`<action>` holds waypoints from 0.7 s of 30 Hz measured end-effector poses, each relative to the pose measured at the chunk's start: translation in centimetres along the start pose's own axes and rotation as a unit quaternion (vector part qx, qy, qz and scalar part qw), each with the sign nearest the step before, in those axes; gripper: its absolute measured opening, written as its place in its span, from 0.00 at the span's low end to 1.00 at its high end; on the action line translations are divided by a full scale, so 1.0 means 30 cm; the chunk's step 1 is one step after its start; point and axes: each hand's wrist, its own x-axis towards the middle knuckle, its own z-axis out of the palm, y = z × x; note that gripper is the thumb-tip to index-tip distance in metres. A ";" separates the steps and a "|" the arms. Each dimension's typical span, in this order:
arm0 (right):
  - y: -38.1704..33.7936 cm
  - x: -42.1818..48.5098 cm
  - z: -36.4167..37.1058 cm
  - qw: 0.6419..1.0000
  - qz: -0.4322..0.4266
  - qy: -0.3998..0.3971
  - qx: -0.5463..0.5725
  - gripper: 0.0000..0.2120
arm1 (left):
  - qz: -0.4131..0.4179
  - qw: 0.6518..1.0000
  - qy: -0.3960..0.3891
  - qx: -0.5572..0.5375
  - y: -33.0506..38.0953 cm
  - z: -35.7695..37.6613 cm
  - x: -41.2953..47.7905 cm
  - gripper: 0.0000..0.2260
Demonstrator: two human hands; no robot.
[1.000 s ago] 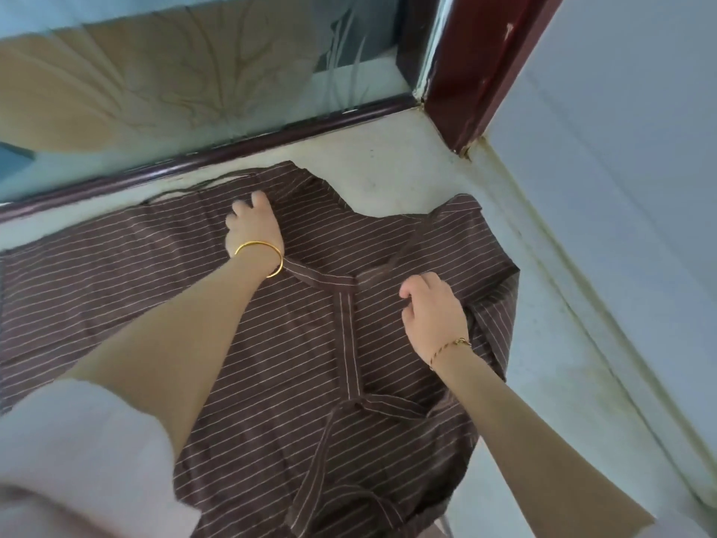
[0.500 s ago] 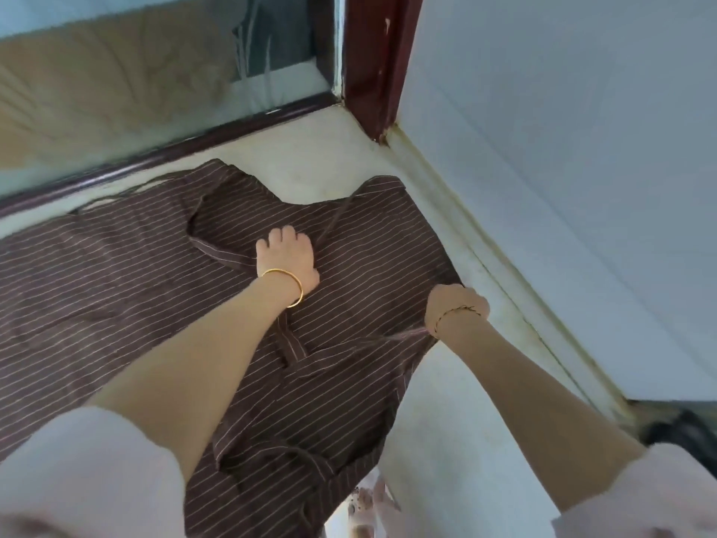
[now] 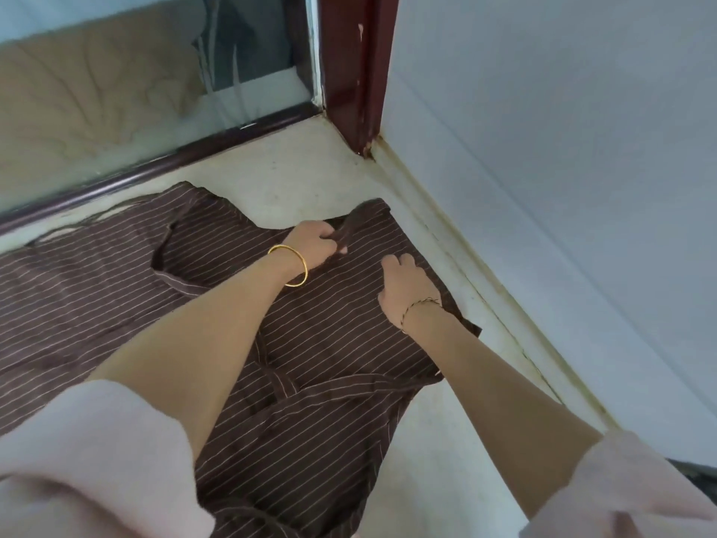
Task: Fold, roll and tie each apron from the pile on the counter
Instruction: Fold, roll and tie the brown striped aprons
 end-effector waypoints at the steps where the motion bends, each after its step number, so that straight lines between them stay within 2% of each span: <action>1: -0.004 0.015 0.008 1.000 0.000 0.002 -0.001 0.27 | -0.040 0.999 -0.018 0.001 0.025 -0.005 0.000 0.11; 3: -0.009 0.032 0.025 1.000 0.003 0.004 -0.009 0.29 | -0.119 0.992 -0.030 0.011 0.025 -0.015 0.018 0.11; 4: -0.009 0.041 0.032 1.000 0.006 0.005 -0.016 0.30 | -0.108 0.993 -0.030 0.020 0.008 -0.020 0.041 0.10; 6: -0.006 0.051 0.045 0.999 0.016 0.008 -0.028 0.30 | -0.068 0.997 -0.021 0.015 -0.033 -0.024 0.083 0.11; 7: -0.005 0.065 0.050 0.999 0.021 0.012 -0.034 0.30 | -0.037 0.999 0.011 0.027 -0.061 -0.031 0.095 0.10; 9: -0.005 0.067 0.061 0.999 0.028 0.014 -0.044 0.31 | 0.006 0.995 0.044 0.085 -0.093 -0.027 0.092 0.07; 12: -0.006 0.064 0.061 0.999 0.030 0.012 -0.043 0.31 | 0.022 0.983 0.063 0.170 -0.091 -0.011 0.090 0.11; 15: -0.004 0.026 0.050 1.000 0.008 0.016 -0.006 0.30 | 0.030 0.948 0.139 0.285 -0.088 0.024 0.061 0.16; 17: 0.006 -0.033 0.042 0.997 -0.008 0.051 0.051 0.26 | 0.103 0.923 0.220 0.299 -0.064 0.059 0.027 0.16; 18: 0.022 -0.071 0.036 0.994 -0.004 0.078 0.081 0.24 | 0.154 0.924 0.223 0.270 -0.040 0.083 -0.006 0.14; 19: 0.044 -0.106 0.027 0.988 0.012 0.110 0.106 0.22 | 0.202 0.936 0.186 0.218 -0.013 0.106 -0.044 0.12; 21: 0.106 -0.165 0.000 0.973 0.076 0.163 0.146 0.20 | 0.240 0.964 0.004 0.112 0.020 0.159 -0.130 0.08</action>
